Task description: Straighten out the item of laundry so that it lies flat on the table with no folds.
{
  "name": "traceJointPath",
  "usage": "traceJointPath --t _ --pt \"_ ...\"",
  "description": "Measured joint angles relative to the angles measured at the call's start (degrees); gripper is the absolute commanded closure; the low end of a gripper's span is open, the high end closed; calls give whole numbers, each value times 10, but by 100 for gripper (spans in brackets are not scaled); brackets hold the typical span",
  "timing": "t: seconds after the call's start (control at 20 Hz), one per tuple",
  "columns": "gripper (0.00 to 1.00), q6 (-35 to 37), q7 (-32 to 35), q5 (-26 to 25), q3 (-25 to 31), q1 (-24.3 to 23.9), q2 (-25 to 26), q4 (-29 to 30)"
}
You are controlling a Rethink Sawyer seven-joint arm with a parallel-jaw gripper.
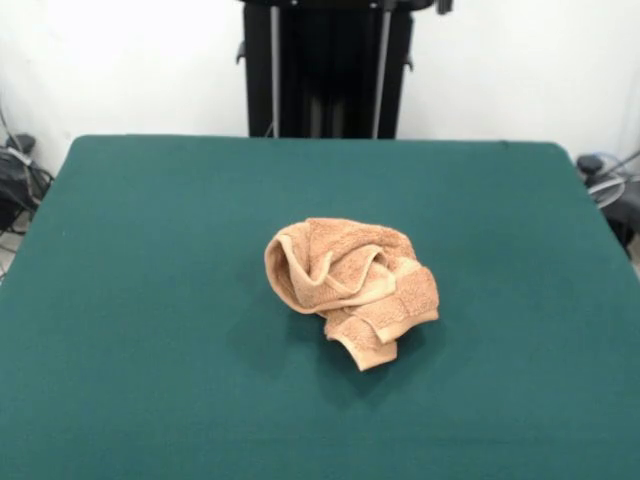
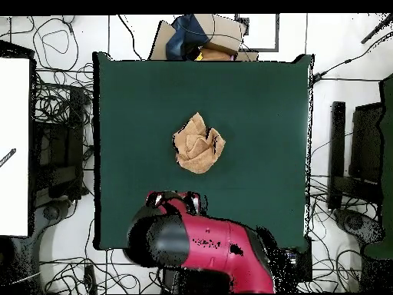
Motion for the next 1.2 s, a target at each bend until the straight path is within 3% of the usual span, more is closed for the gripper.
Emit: traceJointPath --t 0.5,1.2 --pt "0 33 0 -69 81 -63 54 -70" --pt "0 68 0 -98 134 -102 119 -144"
